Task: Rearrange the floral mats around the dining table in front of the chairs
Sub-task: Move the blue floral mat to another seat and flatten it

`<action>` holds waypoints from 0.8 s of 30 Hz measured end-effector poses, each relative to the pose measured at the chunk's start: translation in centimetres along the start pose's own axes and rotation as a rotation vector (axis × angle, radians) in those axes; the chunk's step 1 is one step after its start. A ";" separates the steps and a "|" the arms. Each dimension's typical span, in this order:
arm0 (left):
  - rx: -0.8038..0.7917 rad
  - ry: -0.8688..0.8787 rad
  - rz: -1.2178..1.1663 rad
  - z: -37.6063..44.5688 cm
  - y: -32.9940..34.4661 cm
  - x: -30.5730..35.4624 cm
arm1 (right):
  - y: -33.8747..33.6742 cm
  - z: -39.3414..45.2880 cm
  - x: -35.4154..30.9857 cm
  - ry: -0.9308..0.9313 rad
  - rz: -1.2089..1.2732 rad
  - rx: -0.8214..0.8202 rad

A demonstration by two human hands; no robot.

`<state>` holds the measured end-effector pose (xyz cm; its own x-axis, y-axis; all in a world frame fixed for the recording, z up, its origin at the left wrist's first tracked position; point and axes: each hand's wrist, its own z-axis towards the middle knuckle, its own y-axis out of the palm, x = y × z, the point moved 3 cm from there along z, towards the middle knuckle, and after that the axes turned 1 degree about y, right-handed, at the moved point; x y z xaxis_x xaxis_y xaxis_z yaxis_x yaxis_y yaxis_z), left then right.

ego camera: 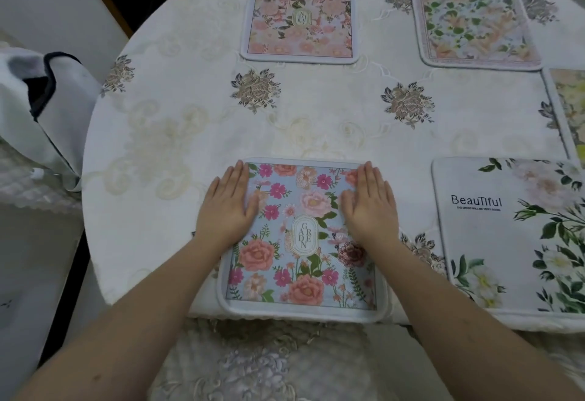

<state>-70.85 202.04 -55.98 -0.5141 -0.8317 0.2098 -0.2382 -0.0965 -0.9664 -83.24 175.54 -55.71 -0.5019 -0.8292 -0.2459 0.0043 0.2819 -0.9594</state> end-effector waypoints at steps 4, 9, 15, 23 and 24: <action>-0.019 -0.049 0.043 -1.3 -0.9 0.4 | -0.6 -1.1 0.3 0.079 0.015 -0.030; 0.026 -0.015 -0.136 -4.7 -0.5 6.4 | 0.7 -5.7 -5.4 -0.025 0.145 0.002; 0.004 0.015 -0.099 -9.9 2.4 8.2 | 3.2 -10.5 -7.6 -0.051 0.075 -0.002; -0.039 0.072 0.020 -10.9 3.2 6.1 | 2.5 -12.2 -3.4 -0.096 -0.004 0.000; -0.045 0.071 0.027 -11.0 3.2 5.4 | 2.3 -12.5 -2.4 -0.092 -0.010 -0.009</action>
<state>-83.51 203.25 -56.28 -0.5774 -0.7928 0.1950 -0.2594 -0.0483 -0.9646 -92.81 184.23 -55.59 -0.4201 -0.8727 -0.2487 -0.0078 0.2775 -0.9607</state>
